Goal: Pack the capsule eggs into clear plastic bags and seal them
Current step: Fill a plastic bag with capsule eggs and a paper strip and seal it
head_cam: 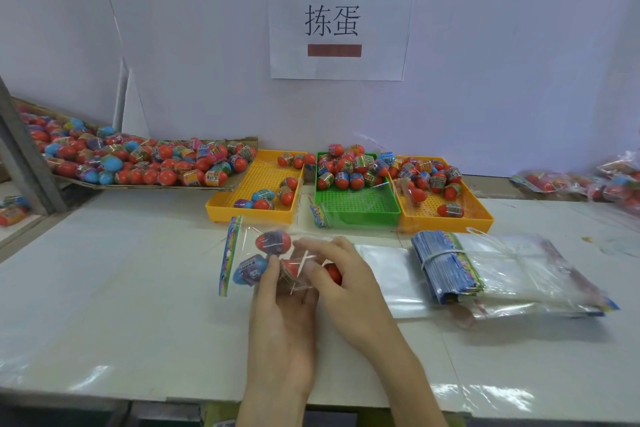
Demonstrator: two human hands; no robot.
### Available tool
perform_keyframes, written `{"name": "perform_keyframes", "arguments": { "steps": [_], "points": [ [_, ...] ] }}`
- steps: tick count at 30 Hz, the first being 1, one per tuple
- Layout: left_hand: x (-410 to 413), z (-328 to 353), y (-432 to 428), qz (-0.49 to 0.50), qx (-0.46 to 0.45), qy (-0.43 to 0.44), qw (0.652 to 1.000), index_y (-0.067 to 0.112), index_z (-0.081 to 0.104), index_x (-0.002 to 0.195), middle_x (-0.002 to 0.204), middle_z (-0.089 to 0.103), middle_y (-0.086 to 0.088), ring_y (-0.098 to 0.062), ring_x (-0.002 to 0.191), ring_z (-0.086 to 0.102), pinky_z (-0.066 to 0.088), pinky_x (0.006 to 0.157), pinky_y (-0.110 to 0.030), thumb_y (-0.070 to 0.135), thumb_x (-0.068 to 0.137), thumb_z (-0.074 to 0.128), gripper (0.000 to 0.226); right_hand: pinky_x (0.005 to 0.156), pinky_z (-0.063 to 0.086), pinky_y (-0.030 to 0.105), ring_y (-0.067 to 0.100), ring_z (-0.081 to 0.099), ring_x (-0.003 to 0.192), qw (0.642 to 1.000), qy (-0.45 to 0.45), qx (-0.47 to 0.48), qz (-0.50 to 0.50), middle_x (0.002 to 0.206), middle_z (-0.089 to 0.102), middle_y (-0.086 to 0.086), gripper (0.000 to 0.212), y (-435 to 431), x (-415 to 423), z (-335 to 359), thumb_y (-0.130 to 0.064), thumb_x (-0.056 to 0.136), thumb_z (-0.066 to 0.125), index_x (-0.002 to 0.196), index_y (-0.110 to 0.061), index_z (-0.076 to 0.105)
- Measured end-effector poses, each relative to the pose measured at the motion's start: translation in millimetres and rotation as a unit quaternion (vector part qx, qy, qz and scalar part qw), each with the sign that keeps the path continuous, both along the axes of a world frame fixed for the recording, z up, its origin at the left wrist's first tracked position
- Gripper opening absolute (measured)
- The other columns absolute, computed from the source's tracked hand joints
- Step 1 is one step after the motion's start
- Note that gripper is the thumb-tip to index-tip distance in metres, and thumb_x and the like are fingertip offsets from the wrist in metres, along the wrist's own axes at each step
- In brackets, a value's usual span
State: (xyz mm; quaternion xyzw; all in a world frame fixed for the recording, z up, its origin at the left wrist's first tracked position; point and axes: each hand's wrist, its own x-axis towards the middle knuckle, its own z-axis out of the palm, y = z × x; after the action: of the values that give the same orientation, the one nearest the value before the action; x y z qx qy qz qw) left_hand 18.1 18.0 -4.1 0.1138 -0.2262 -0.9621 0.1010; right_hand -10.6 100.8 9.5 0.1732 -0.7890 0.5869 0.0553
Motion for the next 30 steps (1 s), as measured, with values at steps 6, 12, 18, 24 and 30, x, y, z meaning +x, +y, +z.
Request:
{"name": "perform_keyframes", "arguments": {
  "steps": [6, 12, 18, 24, 30],
  "points": [
    [0.4, 5.6, 1.9, 0.046, -0.024, -0.02, 0.998, 0.012, 0.066, 0.12, 0.12, 0.073, -0.015, -0.029, 0.114, 0.069, 0.051, 0.098, -0.041, 0.022, 0.102, 0.049, 0.027, 0.071, 0.042, 0.013, 0.006, 0.045, 0.075, 0.997, -0.023, -0.066, -0.016, 0.092, 0.043, -0.009, 0.015, 5.8, 4.7, 0.1, -0.019, 0.078, 0.048, 0.091, -0.026, 0.047],
    [0.4, 8.8, 1.8, 0.065, -0.017, -0.027, 0.997, 0.007, 0.058, 0.136, 0.122, 0.072, -0.015, -0.032, 0.116, 0.068, 0.056, 0.095, -0.041, 0.022, 0.103, 0.05, 0.037, 0.076, 0.055, 0.035, 0.024, 0.06, 0.086, 0.985, -0.005, -0.143, -0.095, 0.098, 0.057, 0.002, 0.028, 4.9, 1.6, -0.9, -0.005, 0.091, 0.061, 0.1, -0.028, 0.047],
    [0.1, 7.0, 0.8, 0.084, 0.003, -0.014, 0.996, 0.012, 0.058, 0.137, 0.124, 0.071, -0.014, -0.027, 0.109, 0.072, 0.062, 0.084, -0.034, 0.022, 0.103, 0.051, 0.036, 0.079, 0.049, 0.028, 0.01, 0.065, 0.094, 0.967, 0.096, -0.165, -0.168, 0.092, 0.069, -0.017, 0.025, 13.0, 1.2, 4.2, -0.017, 0.082, 0.082, 0.096, -0.028, 0.064],
    [0.7, 4.5, 0.0, 0.081, 0.002, -0.008, 0.997, 0.012, 0.063, 0.131, 0.122, 0.072, -0.013, -0.024, 0.109, 0.072, 0.061, 0.086, -0.032, 0.025, 0.102, 0.052, 0.034, 0.071, 0.048, 0.025, 0.017, 0.057, 0.083, 0.98, 0.107, -0.118, -0.117, 0.092, 0.061, -0.007, 0.03, 5.4, 2.0, 4.7, -0.013, 0.079, 0.082, 0.094, -0.035, 0.068],
    [1.4, 2.6, -1.3, 0.057, -0.025, 0.006, 0.998, 0.013, 0.063, 0.13, 0.121, 0.073, -0.013, -0.023, 0.108, 0.072, 0.055, 0.09, -0.034, 0.027, 0.104, 0.047, 0.034, 0.071, 0.047, 0.019, 0.008, 0.061, 0.08, 0.987, 0.059, -0.068, -0.137, 0.081, 0.068, -0.015, 0.026, 2.7, -1.5, 0.5, -0.016, 0.077, 0.083, 0.092, -0.033, 0.071]
  ]
}}
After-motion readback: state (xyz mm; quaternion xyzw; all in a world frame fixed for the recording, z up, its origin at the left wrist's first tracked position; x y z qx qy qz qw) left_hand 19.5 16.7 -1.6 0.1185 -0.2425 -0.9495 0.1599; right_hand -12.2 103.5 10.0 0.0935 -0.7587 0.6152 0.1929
